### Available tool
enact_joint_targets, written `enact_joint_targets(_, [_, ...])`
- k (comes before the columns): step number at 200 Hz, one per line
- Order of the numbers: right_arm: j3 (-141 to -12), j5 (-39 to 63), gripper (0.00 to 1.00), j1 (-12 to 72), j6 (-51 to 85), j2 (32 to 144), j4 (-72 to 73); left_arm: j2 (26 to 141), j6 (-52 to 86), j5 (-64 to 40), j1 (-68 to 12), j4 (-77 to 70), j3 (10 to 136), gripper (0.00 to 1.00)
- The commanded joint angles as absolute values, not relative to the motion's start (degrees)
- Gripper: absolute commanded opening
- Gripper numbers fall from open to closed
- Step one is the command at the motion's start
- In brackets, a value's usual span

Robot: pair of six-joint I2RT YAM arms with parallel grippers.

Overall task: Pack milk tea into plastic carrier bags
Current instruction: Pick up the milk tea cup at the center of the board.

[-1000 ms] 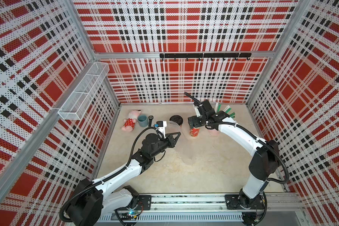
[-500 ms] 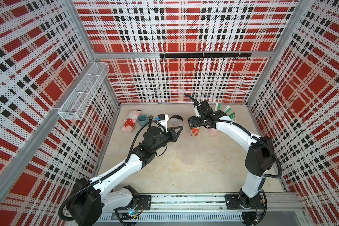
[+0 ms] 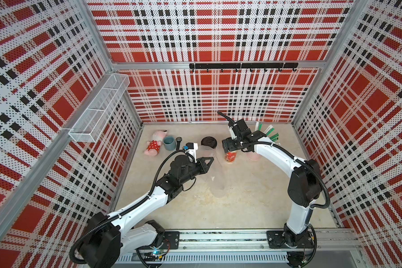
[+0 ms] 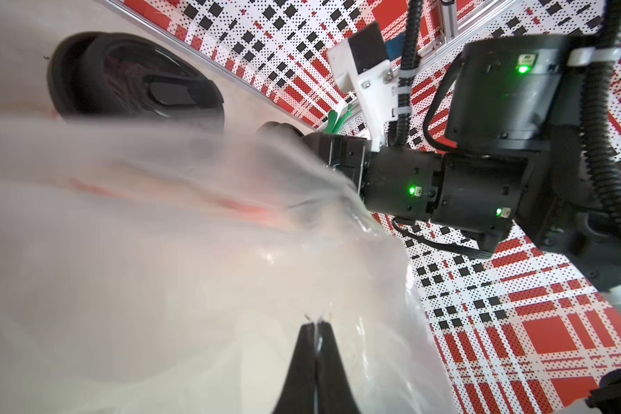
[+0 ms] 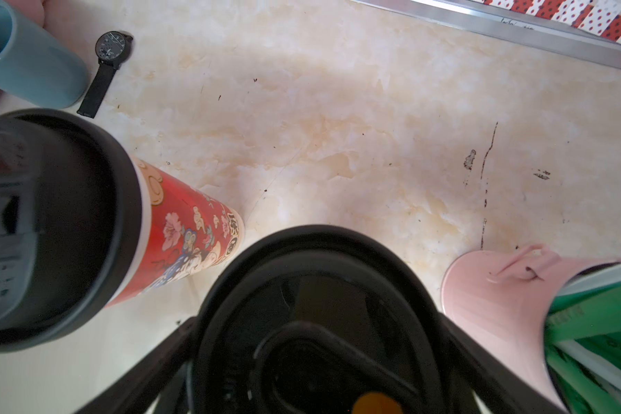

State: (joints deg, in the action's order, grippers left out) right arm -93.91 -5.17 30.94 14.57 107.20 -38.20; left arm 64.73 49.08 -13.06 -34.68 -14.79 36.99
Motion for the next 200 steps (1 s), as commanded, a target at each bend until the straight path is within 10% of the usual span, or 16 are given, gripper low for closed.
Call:
enact_joint_targets(1, [-95.35, -5.27, 0.98, 30.67, 13.63, 107.39, -38.30, 63.03, 49.39, -13.18, -33.94, -16.61, 36.30, 0.01])
enact_joint_targets(200, [-96.08, -3.64, 0.93, 30.67, 12.17, 106.10, -40.34, 65.08, 48.78, -14.50, -32.00, -17.82, 37.97, 0.03])
